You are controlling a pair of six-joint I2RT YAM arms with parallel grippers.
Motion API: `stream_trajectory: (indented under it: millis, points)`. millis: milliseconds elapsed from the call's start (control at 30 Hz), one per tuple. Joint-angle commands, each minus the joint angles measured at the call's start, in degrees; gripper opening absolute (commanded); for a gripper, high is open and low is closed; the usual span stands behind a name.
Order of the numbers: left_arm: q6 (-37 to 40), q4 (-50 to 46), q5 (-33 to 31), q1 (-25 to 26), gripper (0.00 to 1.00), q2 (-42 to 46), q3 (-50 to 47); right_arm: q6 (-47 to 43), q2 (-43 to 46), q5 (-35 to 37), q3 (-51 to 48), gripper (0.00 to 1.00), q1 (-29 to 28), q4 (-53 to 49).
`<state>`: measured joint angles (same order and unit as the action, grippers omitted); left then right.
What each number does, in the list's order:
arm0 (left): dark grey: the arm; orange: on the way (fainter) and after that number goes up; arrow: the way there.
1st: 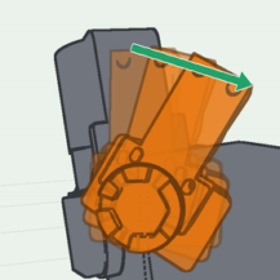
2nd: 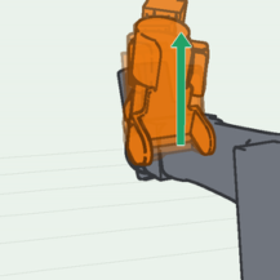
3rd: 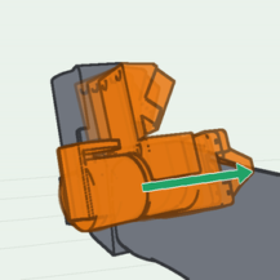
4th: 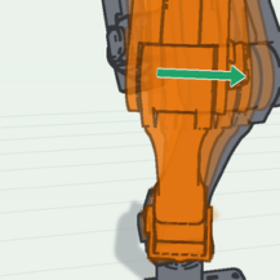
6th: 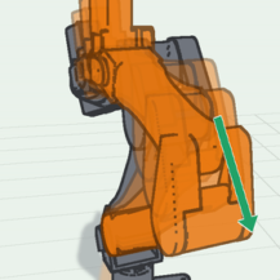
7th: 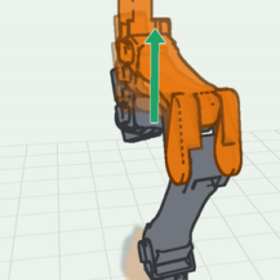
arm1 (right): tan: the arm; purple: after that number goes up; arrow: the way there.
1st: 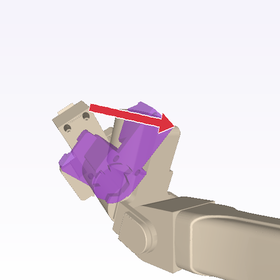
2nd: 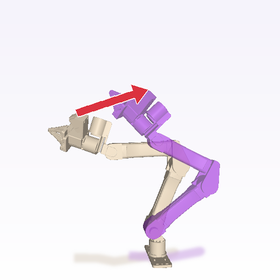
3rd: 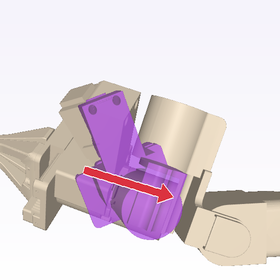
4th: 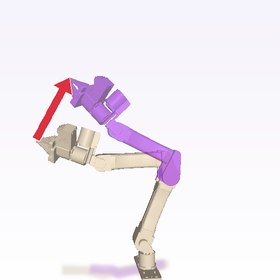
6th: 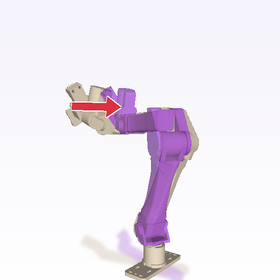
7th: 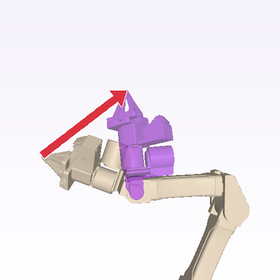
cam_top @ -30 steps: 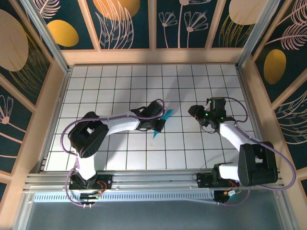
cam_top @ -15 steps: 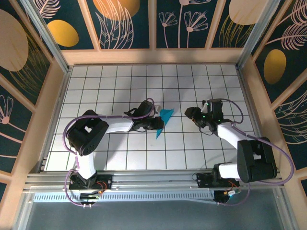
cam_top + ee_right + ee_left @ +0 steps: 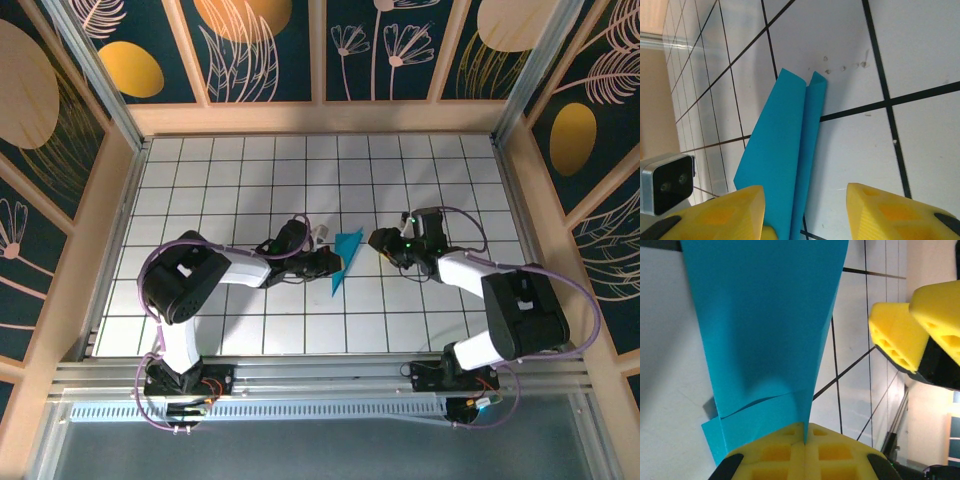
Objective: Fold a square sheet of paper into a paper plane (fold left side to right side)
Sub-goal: Fold the wing for the fifth time at the center of the table.
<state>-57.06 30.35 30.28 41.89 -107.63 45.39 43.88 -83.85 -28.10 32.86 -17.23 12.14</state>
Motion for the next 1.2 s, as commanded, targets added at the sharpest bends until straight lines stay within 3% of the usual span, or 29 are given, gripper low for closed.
stream_trajectory:
  millis: [0,767,1167]
  points:
    - [-5.29,8.24,2.42,-0.51,0.00,-1.31,-1.58,2.25,-1.88,0.85,2.10,0.46,-1.52,3.26]
    - [-18.51,27.30,4.67,-0.92,0.00,-5.87,-8.47,6.57,-9.78,3.58,7.00,0.42,-6.43,4.16]
    - [-21.94,31.85,5.06,-1.11,0.00,-7.93,-9.70,7.12,-11.86,3.66,7.83,0.42,-7.49,3.55]
